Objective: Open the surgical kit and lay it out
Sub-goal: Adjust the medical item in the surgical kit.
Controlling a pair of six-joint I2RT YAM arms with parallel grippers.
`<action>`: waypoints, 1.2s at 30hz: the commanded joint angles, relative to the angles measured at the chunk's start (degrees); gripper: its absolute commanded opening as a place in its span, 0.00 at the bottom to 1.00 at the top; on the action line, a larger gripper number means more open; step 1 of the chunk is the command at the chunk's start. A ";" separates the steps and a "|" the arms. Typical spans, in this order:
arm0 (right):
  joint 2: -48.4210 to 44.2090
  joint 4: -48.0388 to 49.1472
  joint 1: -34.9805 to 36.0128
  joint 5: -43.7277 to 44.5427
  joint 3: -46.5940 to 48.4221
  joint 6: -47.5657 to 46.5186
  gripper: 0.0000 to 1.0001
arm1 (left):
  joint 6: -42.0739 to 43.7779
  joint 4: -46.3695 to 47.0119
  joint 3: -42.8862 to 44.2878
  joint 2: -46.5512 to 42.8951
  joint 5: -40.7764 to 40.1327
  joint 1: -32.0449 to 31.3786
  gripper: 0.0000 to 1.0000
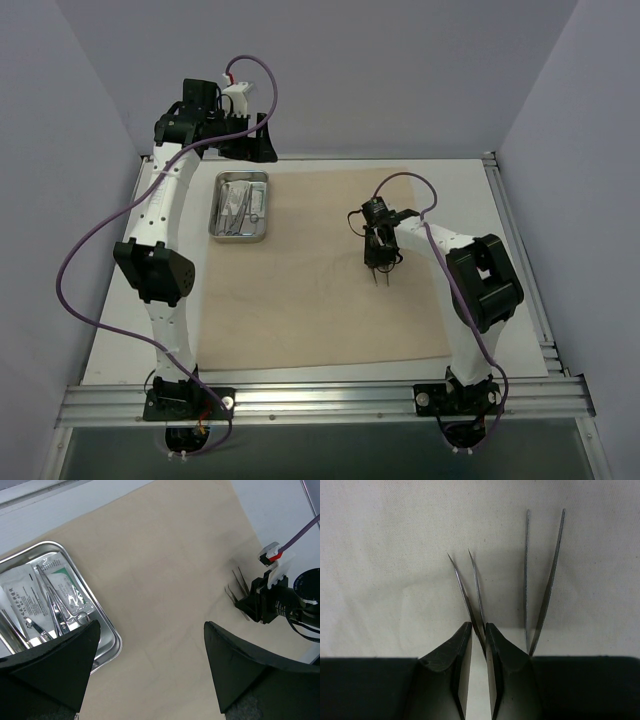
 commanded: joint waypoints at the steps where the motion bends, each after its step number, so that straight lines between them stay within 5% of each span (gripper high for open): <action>1: 0.79 -1.11 -0.31 0.76 -0.42 1.21 0.14 | 0.94 0.38 0.06 -3.29 0.05 0.48 0.94; 36: -0.17 -1.29 -2.07 3.14 -3.58 5.51 0.09 | 0.94 0.29 0.15 -3.46 0.05 0.48 0.94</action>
